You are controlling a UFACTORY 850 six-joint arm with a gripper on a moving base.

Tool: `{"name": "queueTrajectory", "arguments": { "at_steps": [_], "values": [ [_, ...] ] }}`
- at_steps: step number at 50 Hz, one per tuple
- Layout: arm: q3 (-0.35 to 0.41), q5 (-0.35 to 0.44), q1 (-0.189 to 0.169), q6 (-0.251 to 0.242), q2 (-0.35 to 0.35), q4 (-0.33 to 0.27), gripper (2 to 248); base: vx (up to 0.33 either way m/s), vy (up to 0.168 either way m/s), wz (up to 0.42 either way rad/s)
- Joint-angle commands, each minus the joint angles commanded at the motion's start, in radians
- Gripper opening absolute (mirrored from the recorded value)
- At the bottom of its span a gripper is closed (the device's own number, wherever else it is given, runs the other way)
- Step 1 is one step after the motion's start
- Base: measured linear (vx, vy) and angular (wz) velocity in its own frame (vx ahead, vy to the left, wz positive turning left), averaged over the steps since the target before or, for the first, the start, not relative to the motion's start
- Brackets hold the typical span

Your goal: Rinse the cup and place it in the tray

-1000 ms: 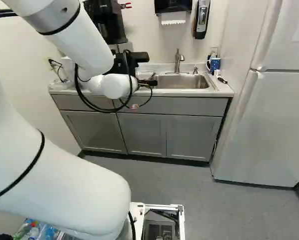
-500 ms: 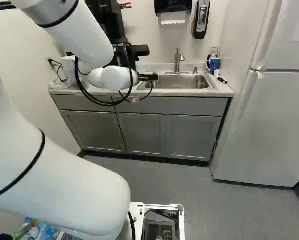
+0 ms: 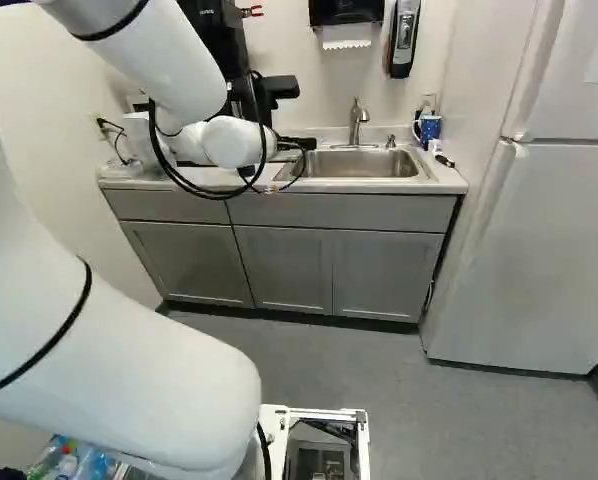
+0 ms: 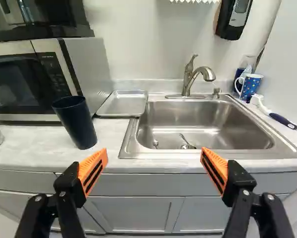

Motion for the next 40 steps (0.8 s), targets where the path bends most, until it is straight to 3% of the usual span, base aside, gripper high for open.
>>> {"name": "queueTrajectory", "arguments": {
  "at_steps": [40],
  "values": [
    [-0.094, -0.056, 0.003, 0.000, -0.009, 0.000, 247, 0.000, 0.000, 0.000]
  ]
}}
